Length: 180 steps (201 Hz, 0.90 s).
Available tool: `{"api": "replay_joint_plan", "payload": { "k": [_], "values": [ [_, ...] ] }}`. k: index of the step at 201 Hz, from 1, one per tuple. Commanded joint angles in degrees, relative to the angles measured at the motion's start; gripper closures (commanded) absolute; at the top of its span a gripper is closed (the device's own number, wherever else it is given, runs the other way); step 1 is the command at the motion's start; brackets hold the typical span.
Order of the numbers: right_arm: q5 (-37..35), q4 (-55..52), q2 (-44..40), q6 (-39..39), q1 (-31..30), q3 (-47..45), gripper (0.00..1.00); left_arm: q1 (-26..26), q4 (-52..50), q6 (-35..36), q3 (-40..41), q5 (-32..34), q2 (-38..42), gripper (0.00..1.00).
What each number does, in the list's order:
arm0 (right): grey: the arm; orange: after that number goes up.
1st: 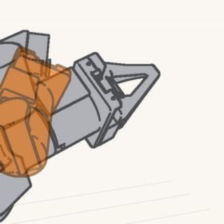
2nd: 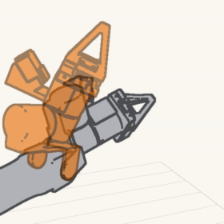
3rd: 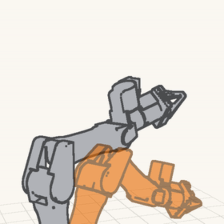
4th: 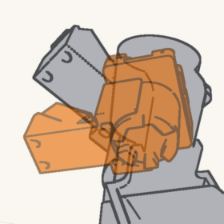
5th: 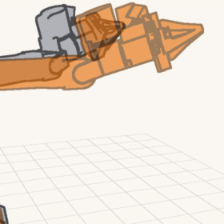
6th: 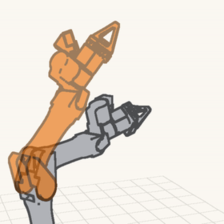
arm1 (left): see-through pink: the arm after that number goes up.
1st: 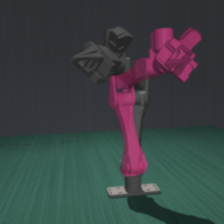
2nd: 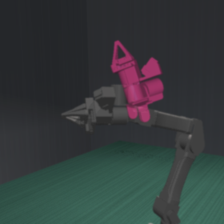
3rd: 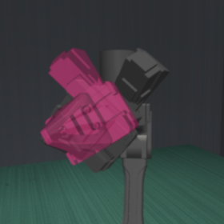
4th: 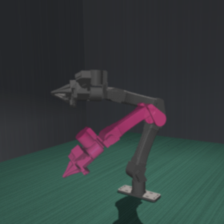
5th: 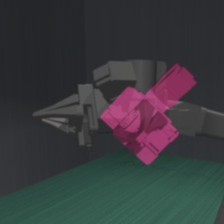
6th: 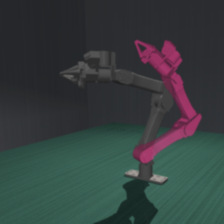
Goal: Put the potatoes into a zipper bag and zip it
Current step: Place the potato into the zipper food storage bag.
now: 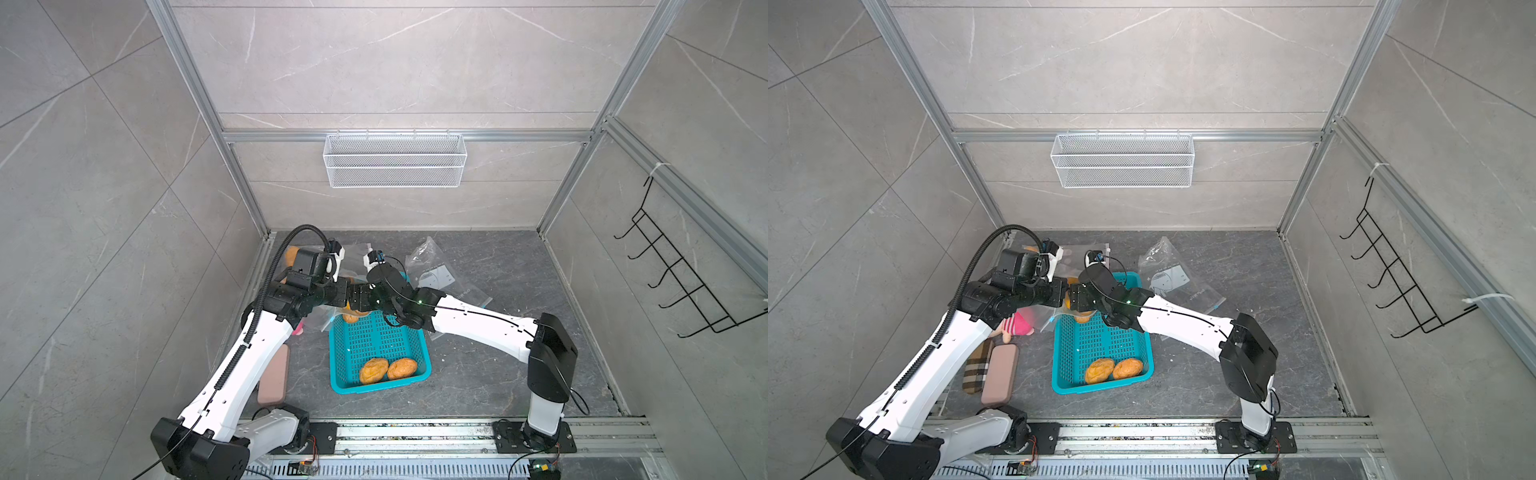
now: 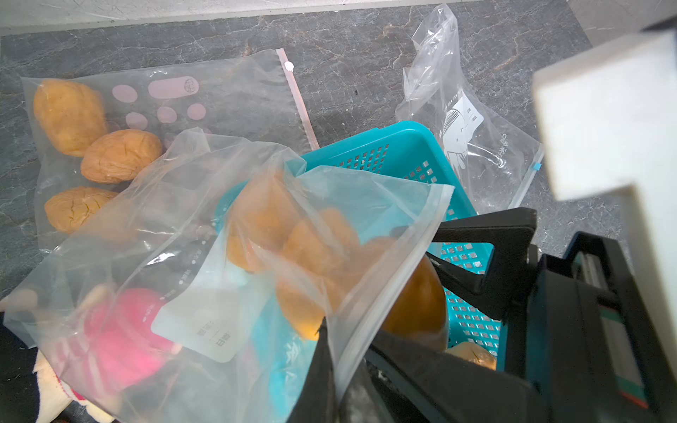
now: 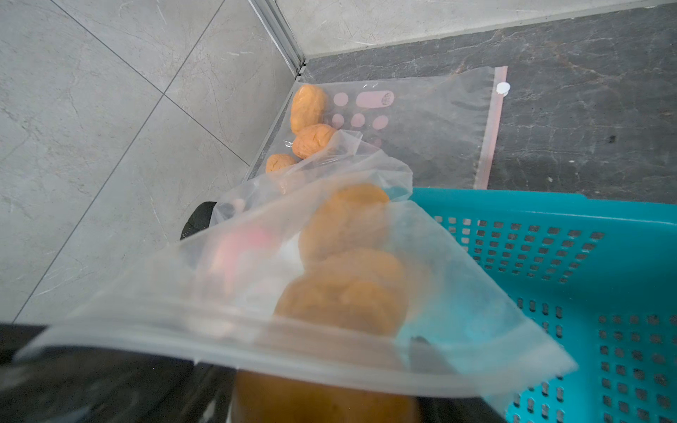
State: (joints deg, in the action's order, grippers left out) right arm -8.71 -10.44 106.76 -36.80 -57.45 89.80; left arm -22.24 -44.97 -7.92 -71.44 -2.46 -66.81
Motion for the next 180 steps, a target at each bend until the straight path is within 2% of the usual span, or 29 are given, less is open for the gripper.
{"api": "replay_joint_plan", "payload": {
  "k": [1, 43, 67, 81, 106, 131, 155, 180],
  "values": [
    [0.0, -0.7, -3.9, 2.1, 0.0, -0.4, 0.24, -0.2, 0.2, 0.5, -0.5, 0.0, 1.2, 1.0],
    [0.4, 0.5, -6.8, 4.4, 0.2, -2.8, 0.24, -0.2, 0.2, 0.5, -0.4, 0.7, 1.2, 1.0],
    [1.1, 0.1, -9.4, 6.2, 0.3, -4.6, 0.29, -0.2, 0.2, 0.5, -0.4, 0.6, 1.2, 1.0],
    [1.2, 0.0, -10.6, 5.9, 0.3, -6.5, 0.36, -0.2, 0.2, 0.5, -0.4, 0.3, 1.1, 1.0],
    [4.3, 0.9, -11.5, 5.2, 0.2, -9.4, 0.56, -0.2, 0.2, 0.5, -0.5, 0.3, 1.2, 1.0],
    [7.1, 0.4, -11.0, 3.9, 0.2, -10.6, 0.69, -0.2, 0.3, 0.5, -0.5, 0.3, 1.2, 1.0],
    [9.9, 1.2, -11.1, 3.3, 0.1, -12.2, 0.76, -0.2, 0.2, 0.5, -0.4, 0.3, 1.2, 1.0],
    [9.7, 1.1, -10.0, 2.9, 0.1, -12.6, 0.8, -0.2, 0.2, 0.5, -0.4, 0.0, 1.0, 1.0]
  ]
}}
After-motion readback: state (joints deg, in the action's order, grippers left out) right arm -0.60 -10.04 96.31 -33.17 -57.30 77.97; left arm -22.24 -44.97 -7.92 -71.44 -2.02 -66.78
